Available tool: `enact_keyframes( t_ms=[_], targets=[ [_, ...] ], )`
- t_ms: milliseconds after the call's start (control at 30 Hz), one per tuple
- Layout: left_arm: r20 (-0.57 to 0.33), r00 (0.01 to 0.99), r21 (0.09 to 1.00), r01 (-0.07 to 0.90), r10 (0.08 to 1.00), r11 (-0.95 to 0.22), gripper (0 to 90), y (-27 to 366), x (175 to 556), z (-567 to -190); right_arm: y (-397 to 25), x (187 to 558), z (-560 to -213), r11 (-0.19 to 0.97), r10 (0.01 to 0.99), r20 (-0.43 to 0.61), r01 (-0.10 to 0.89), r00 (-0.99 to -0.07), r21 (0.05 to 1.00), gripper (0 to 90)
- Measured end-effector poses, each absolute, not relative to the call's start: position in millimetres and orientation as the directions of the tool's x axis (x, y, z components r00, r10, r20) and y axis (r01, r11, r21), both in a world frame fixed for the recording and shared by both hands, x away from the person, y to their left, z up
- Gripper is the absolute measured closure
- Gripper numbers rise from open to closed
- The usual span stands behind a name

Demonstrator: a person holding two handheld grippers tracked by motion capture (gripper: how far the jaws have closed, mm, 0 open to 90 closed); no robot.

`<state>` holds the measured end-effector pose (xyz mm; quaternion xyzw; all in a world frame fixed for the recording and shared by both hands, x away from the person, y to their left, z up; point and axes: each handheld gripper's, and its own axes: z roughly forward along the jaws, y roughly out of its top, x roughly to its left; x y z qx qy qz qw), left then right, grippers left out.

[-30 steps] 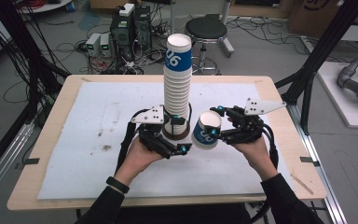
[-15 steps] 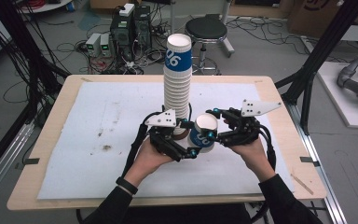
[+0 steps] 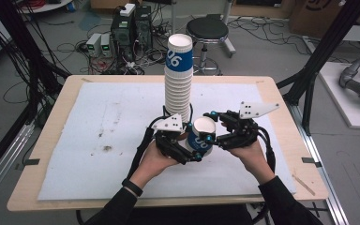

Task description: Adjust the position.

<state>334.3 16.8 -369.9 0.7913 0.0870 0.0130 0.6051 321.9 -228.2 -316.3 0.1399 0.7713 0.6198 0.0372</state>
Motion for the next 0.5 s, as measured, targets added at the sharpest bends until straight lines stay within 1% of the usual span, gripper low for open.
enact_keyframes(
  t_ms=[200, 500],
  targets=[
    [-0.077, 0.986, 0.96, 0.114, 0.148, -0.258, 17.3, 17.3, 334.1, -370.1, -227.9, 322.8, -317.3, 0.195, 0.261, 0.113, 0.167, -0.959, 0.966, 31.0],
    [-0.07, 0.987, 0.958, 0.107, 0.146, -0.265, 19.6, 18.5, 333.7, -369.3, -228.0, 323.0, -317.3, 0.2, 0.256, 0.113, 0.167, -0.96, 0.966, 30.8]
  ],
)
